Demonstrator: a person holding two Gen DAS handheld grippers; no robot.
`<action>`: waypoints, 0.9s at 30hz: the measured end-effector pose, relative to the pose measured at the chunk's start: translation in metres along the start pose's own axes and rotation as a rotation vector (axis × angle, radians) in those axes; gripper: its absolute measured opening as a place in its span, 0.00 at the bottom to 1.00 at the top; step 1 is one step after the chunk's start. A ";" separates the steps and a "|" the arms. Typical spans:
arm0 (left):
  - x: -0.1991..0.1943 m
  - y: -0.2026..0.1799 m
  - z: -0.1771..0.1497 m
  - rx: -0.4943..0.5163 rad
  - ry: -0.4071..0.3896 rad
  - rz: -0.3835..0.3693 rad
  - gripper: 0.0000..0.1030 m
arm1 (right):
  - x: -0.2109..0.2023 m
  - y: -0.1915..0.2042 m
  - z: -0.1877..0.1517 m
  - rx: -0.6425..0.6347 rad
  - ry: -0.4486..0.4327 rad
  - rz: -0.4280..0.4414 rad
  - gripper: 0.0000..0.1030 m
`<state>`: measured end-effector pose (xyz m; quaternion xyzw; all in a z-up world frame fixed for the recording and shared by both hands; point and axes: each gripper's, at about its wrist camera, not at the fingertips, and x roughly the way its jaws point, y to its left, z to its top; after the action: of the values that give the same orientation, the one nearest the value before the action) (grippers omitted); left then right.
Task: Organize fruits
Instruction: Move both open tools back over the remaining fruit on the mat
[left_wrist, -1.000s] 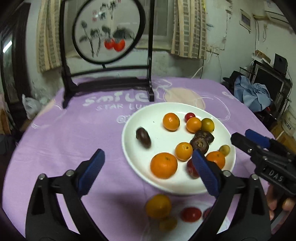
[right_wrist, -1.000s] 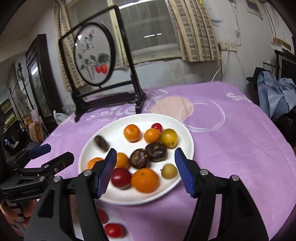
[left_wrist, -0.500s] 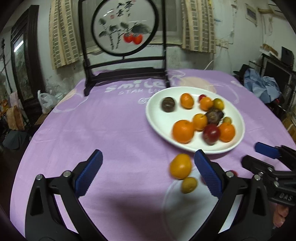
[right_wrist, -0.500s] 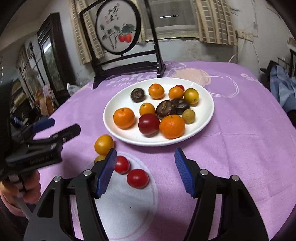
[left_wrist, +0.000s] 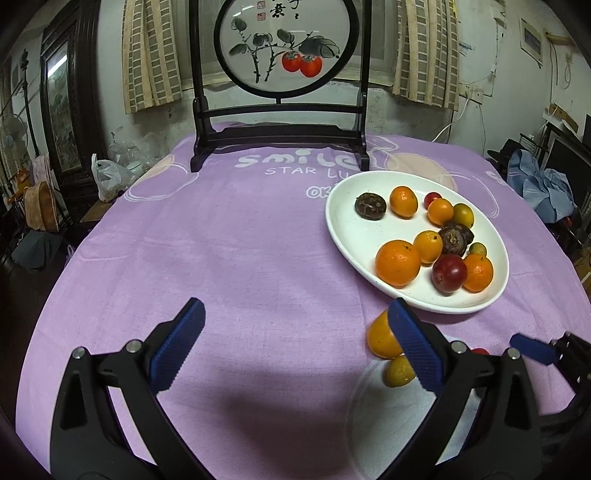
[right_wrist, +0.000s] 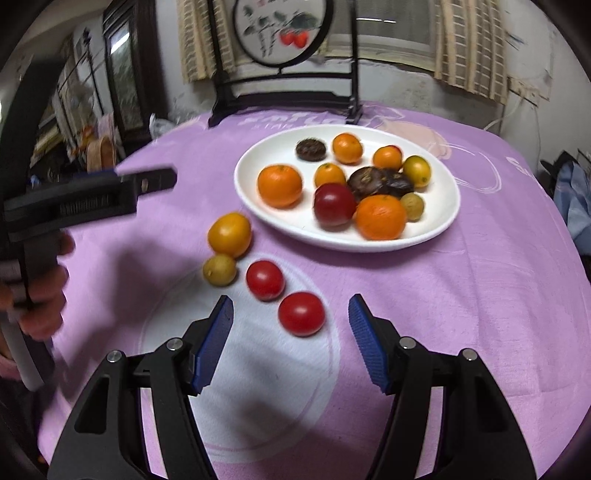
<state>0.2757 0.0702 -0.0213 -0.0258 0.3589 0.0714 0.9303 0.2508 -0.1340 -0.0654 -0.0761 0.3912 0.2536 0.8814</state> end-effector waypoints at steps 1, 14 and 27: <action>0.000 0.001 0.000 -0.003 0.000 0.000 0.98 | 0.002 0.004 -0.001 -0.024 0.010 -0.004 0.63; 0.006 0.011 0.000 -0.053 0.050 -0.036 0.98 | 0.018 0.003 -0.007 -0.084 0.024 -0.052 0.63; 0.012 0.020 -0.005 -0.105 0.086 -0.057 0.98 | 0.022 0.000 -0.006 -0.085 0.027 -0.042 0.50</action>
<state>0.2780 0.0909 -0.0331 -0.0879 0.3933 0.0625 0.9131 0.2589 -0.1277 -0.0854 -0.1250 0.3902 0.2503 0.8772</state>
